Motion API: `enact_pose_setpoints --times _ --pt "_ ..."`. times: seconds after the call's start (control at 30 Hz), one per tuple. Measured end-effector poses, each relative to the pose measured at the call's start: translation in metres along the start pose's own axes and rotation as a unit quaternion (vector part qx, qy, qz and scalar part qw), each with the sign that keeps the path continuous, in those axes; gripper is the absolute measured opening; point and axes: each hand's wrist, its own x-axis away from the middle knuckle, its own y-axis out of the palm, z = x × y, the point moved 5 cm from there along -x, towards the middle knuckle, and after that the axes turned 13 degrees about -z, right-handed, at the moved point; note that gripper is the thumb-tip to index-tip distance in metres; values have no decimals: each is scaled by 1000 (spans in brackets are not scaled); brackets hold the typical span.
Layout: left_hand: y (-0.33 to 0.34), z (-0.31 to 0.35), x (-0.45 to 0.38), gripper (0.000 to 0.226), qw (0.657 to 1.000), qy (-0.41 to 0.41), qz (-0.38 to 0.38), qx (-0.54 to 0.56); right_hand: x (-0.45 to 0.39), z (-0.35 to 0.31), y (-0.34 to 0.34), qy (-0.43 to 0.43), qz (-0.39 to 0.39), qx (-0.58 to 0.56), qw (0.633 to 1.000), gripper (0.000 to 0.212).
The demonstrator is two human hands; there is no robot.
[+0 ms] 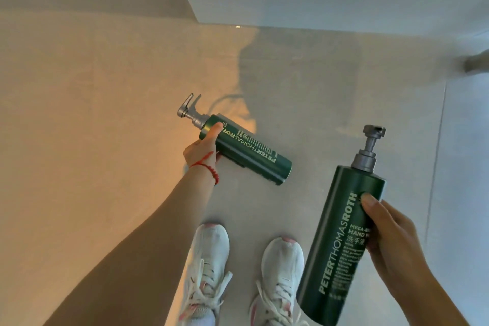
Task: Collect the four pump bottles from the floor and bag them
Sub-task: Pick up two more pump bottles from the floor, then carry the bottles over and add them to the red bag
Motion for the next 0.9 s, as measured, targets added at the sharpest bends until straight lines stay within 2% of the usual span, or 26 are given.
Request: enact_pose_setpoints --times 0.17,0.3,0.53,0.67,0.83,0.9 --pt "-18 34 60 11 993 36 -98 -53 30 -41 14 -15 6 2 1000 31" --pt "-27 75 134 7 976 64 -153 -144 69 -86 29 -21 4 -2 1000 32" --pt "-27 157 286 3 957 108 -199 -184 156 -169 62 -34 -29 -17 999 35" --pt "-19 205 370 5 945 149 -219 -191 211 -217 78 -49 -45 -34 997 28" --pt "-11 247 457 8 943 186 -209 -180 276 -268 93 -73 -79 -37 993 36" --pt "-7 261 488 10 941 191 -215 -176 300 -286 95 -83 -83 -36 992 30"
